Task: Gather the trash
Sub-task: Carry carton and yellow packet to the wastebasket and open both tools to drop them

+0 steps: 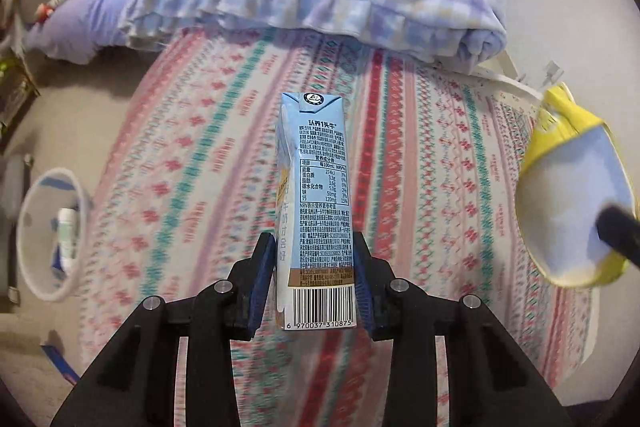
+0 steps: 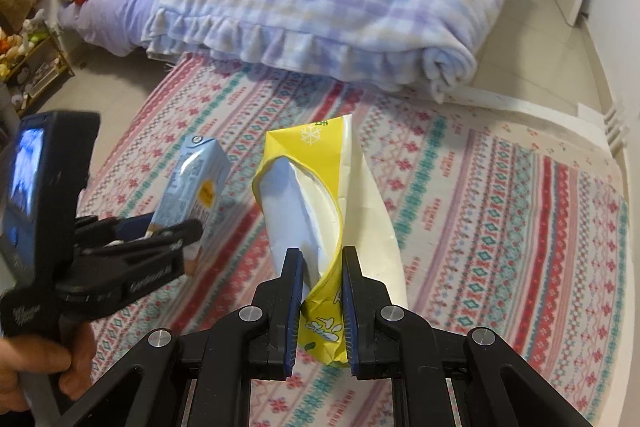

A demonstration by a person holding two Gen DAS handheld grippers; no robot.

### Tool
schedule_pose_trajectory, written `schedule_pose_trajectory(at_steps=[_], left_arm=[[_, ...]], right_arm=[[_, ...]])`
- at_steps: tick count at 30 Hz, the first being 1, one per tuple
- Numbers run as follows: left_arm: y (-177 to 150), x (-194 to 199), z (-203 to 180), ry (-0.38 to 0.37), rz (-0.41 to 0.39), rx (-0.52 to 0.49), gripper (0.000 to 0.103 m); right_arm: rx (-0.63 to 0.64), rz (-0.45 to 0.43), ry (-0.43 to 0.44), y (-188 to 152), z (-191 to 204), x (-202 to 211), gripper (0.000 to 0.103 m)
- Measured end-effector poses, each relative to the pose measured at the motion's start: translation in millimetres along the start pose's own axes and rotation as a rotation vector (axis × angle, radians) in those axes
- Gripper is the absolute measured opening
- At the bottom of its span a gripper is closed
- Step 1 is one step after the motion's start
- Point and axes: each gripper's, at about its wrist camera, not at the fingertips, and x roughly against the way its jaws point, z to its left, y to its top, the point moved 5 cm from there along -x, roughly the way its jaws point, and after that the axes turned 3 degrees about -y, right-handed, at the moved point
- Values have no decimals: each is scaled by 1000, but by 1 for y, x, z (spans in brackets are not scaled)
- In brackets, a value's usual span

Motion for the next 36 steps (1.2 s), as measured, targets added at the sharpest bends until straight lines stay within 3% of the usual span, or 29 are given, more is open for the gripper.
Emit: schedule_pose_trajectory(at_steps=[18, 28, 36], left_arm=[[-19, 43, 82, 47, -49, 42, 40], [-25, 50, 120, 44, -29, 91, 40], [-12, 76, 208, 7, -33, 263, 40]], right_arm=[[121, -3, 58, 14, 80, -24, 16], [173, 11, 92, 17, 120, -38, 16], [204, 27, 129, 16, 149, -48, 16]])
